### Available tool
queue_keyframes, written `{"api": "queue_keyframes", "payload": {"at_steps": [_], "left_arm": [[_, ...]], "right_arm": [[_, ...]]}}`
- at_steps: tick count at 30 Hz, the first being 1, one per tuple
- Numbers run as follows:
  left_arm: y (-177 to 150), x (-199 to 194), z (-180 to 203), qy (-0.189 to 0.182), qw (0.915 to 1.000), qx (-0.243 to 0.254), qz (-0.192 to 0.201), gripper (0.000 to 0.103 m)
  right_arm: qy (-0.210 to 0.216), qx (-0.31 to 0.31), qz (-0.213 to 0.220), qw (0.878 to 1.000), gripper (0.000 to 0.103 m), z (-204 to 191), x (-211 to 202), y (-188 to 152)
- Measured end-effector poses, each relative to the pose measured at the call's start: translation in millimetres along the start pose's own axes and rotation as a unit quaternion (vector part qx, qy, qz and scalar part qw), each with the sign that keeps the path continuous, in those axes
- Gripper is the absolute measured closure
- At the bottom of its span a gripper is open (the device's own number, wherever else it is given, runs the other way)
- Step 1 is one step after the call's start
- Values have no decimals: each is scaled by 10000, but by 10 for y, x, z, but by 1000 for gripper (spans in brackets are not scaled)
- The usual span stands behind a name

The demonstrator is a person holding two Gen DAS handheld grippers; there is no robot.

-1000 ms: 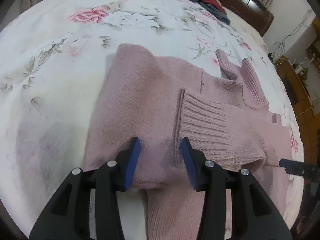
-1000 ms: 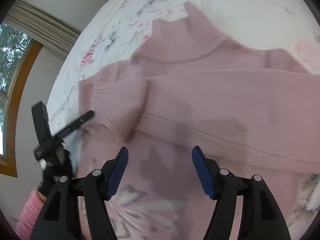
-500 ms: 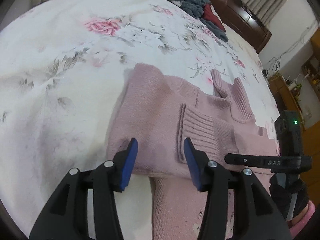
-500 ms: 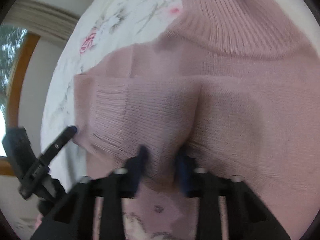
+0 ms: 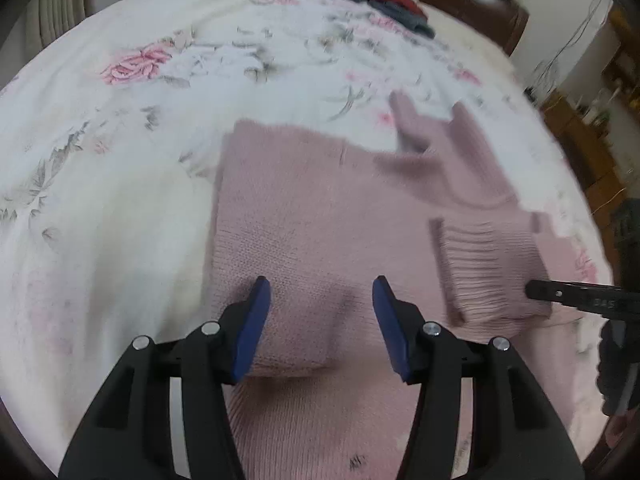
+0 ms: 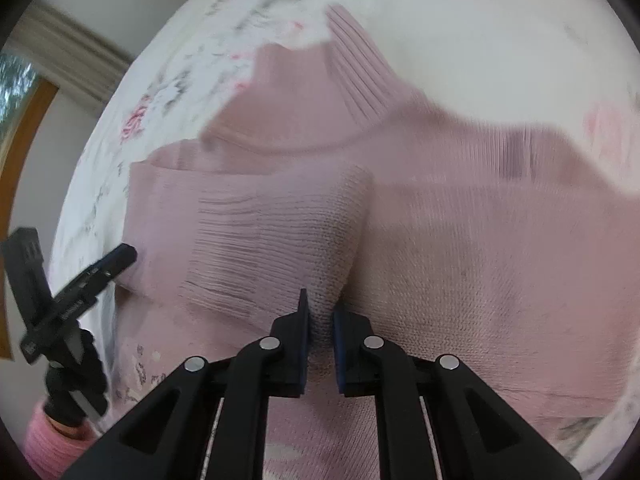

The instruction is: Fold small clothes

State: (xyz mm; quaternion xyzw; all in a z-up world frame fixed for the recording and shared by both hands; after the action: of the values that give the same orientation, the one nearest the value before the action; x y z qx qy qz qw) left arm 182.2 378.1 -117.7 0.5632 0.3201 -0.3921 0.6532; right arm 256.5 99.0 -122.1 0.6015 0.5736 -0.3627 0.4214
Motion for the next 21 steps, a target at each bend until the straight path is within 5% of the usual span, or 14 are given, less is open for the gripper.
{"api": "queue_keyframes", "payload": {"at_steps": [8, 12, 14, 21], "left_arm": [[37, 143, 15, 274, 9992, 212, -178, 49], [88, -27, 36, 196, 9995, 251, -58, 49], [127, -143, 71, 214, 9991, 366, 92, 46], [144, 33, 17, 305, 9983, 295, -404, 41]], "right_arm": [[-55, 49, -120, 9999, 87, 80, 96, 36], [-534, -229, 415, 9974, 67, -26, -234, 32], [-604, -537, 586, 9950, 66, -206, -405, 1], [-359, -1136, -179, 9927, 61, -938, -85, -210]]}}
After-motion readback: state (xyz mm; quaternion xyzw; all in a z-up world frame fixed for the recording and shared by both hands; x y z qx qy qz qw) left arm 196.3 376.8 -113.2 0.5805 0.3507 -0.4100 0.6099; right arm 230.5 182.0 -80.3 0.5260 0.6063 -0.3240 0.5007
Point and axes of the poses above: each gripper's, at about its wrist camera, not at the fingertips, and x roughly the way its jaws point, z to its right, y to its top, the point moved 3 cm from there along x, roughly the way its jaws point, and after that the axes turned 14 degrees about x, right-handed, at the moved point
